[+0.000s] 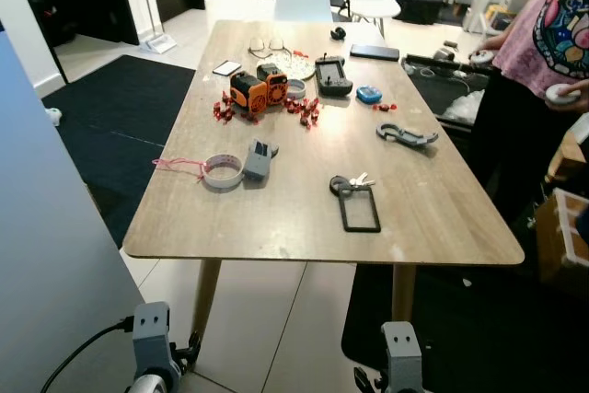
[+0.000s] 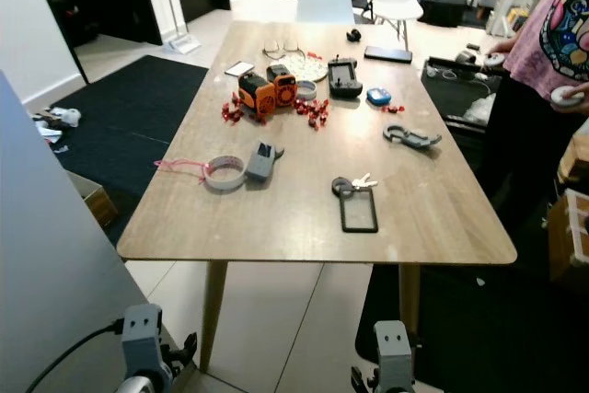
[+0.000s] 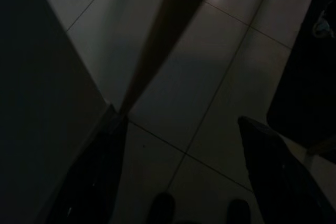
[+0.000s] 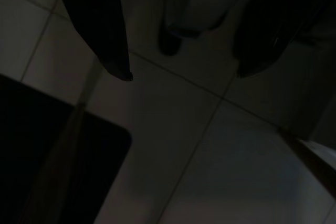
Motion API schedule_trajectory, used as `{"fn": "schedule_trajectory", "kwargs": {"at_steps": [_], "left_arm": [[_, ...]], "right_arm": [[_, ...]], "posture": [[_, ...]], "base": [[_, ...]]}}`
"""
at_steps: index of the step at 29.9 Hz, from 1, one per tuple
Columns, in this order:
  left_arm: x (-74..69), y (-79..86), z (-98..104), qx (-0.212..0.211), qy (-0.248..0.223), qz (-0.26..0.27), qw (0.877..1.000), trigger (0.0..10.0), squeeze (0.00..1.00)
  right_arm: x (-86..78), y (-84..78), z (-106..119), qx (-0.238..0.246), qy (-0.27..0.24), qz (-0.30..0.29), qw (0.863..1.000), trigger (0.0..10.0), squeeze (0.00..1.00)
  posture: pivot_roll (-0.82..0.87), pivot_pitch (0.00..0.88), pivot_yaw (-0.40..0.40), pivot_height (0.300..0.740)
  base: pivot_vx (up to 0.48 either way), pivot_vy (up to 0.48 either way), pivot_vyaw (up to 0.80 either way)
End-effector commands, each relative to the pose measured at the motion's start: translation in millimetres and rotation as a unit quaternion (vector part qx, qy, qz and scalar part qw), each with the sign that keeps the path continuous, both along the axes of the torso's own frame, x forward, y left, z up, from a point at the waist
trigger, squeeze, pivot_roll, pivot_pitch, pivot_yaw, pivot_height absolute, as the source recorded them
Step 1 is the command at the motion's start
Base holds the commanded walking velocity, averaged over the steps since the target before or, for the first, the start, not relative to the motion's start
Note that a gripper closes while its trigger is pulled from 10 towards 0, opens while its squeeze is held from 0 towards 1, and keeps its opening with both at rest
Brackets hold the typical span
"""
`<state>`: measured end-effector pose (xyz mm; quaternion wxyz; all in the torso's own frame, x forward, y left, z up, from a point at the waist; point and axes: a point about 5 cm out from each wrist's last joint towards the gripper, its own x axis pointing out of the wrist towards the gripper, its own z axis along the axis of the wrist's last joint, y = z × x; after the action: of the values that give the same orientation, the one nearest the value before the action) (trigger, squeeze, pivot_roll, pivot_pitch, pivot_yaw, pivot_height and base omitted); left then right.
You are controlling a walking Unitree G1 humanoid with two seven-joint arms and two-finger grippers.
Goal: Hang keys on a hook
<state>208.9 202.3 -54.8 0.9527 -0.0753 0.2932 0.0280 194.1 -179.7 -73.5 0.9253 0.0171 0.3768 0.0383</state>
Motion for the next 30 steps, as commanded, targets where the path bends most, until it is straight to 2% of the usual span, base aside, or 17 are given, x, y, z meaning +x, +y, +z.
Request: {"fn": "schedule_trajectory", "kwargs": {"at_steps": [1,6,18,21,22,24,26,28,29,30], "left_arm": [[-1.3,-1.6,-1,-0.001,0.005,-0.004,1.0,10.0,0.0],[-1.8,-2.0,-2,0.0,0.009,-0.005,1.0,10.0,0.0],[0.5,-1.4,-3,0.017,0.024,-0.006,1.0,10.0,0.0],[3.7,-3.4,-1,0.027,0.017,-0.024,0.999,10.0,0.0],[8.2,-5.9,5,0.024,-0.012,-0.057,0.998,10.0,0.0],[9.3,-6.5,7,0.023,-0.022,-0.07,0.997,10.0,0.0],[8.1,-4.9,11,0.037,-0.038,-0.131,0.99,10.0,0.0],[0.1,0.0,14,0.093,-0.048,-0.246,0.964,10.0,0.0],[0.1,0.0,14,0.093,-0.048,-0.246,0.964,10.0,0.0],[-6.3,3.7,17,0.108,-0.051,-0.307,0.944,10.0,0.0]], "right_arm": [[-3.8,-1.7,-2,-0.003,0.009,-0.004,1.0,10.0,0.0],[-5.2,-2.6,-3,-0.004,0.011,-0.004,1.0,10.0,0.0],[-6.7,-4.0,-4,-0.007,0.016,-0.009,1.0,10.0,0.0],[-7.6,-5.0,-4,-0.008,0.017,-0.012,1.0,10.0,0.0],[-8.5,-6.8,-4,-0.01,0.019,-0.015,1.0,10.0,0.0],[-8.7,-7.3,-4,-0.01,0.019,-0.015,1.0,10.0,0.0],[-8.7,-8.0,-4,-0.011,0.019,-0.016,1.0,10.0,0.0],[-8.7,-8.8,-4,-0.012,0.019,-0.016,1.0,10.0,0.0],[-8.7,-8.8,-4,-0.012,0.019,-0.016,1.0,10.0,0.0],[-8.7,-9.2,-4,-0.013,0.019,-0.016,1.0,10.0,0.0]], "posture": [[0.04,0.051,-0.002,0.74],[0.04,0.047,-0.003,0.74],[0.03,0.045,0.0,0.74],[0.03,0.048,0.0,0.74],[0.03,0.048,-0.001,0.74],[0.03,0.048,-0.001,0.74],[0.03,0.049,0.0,0.74],[0.03,0.05,0.001,0.74],[0.03,0.05,0.001,0.74],[0.03,0.051,0.002,0.74]], "base": [[0.0,-0.405,0.0],[0.0,-0.404,0.0],[0.0,0.0,0.0],[0.0,0.0,0.0],[0.0,0.0,0.0],[0.0,0.0,0.0],[0.0,0.0,0.0],[0.0,0.0,0.0],[0.0,0.0,0.0],[0.0,0.0,0.0]]}}
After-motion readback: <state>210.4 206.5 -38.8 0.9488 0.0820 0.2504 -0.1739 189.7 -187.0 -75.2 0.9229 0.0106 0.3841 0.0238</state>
